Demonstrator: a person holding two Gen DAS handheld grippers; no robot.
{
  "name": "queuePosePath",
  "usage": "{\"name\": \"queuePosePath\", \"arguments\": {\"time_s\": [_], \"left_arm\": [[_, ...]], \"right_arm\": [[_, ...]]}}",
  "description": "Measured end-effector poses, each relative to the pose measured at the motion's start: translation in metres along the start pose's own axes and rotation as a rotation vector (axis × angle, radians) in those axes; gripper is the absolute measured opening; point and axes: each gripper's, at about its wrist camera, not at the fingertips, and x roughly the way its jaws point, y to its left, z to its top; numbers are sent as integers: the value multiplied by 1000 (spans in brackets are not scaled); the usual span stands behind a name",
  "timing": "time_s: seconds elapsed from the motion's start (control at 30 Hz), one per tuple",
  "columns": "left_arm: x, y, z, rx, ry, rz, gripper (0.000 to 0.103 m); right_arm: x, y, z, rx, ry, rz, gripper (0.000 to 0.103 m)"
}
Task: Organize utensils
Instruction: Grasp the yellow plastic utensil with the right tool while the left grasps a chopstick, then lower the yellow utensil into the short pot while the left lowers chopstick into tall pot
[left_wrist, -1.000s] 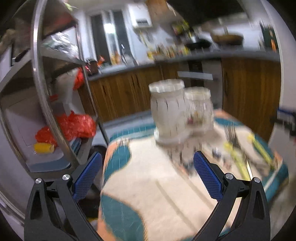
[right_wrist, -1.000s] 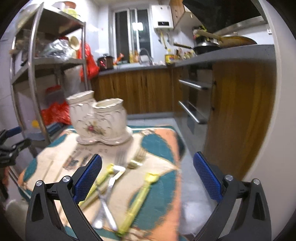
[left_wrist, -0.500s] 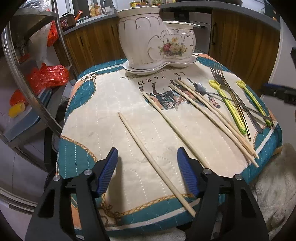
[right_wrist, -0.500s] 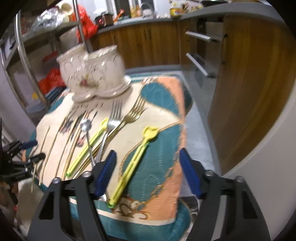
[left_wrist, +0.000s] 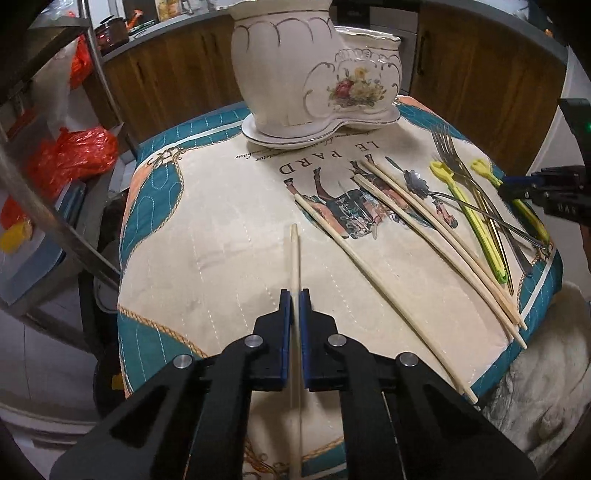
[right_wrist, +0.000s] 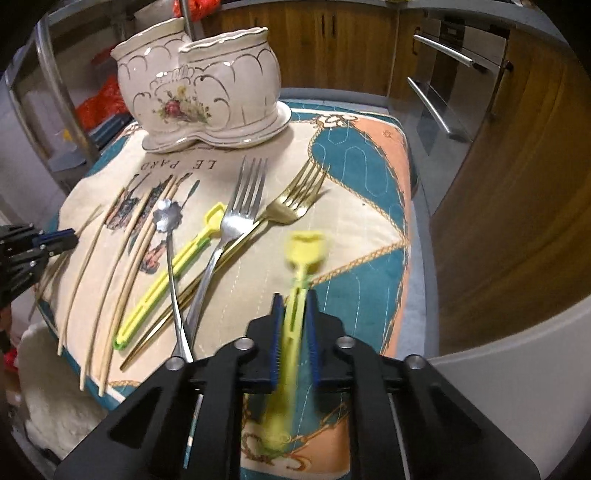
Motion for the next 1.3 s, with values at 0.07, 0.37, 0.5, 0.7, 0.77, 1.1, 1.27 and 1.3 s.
{"name": "queuePosePath", "arguments": {"time_s": [0.07, 0.37, 0.5, 0.7, 0.77, 1.1, 1.27, 1.3], "left_arm": [[-2, 0, -1, 8, -9, -6, 5], [-48, 17, 7, -39, -287, -126, 5], [-77, 27, 34, -67, -466, -128, 5], [-110, 36, 105, -89, -673, -186, 5], [-116, 38, 128, -92, -718, -190, 5], [-86, 37, 225, -152, -835, -107, 5], [-57, 40, 237, -155, -849, -38, 5], [-53, 41, 237, -156, -846, -26, 5]], "right_arm": [[-2, 0, 2, -1, -24, 6, 11], [-50, -8, 21, 46, -302, 104, 11], [-72, -8, 50, 64, -484, 142, 11], [-80, 0, 113, 86, -685, 196, 11], [-76, 4, 133, 97, -720, 215, 11], [-27, 10, 184, 173, -749, 268, 11], [-3, 15, 186, 173, -739, 242, 11], [0, 14, 185, 175, -736, 239, 11]]}}
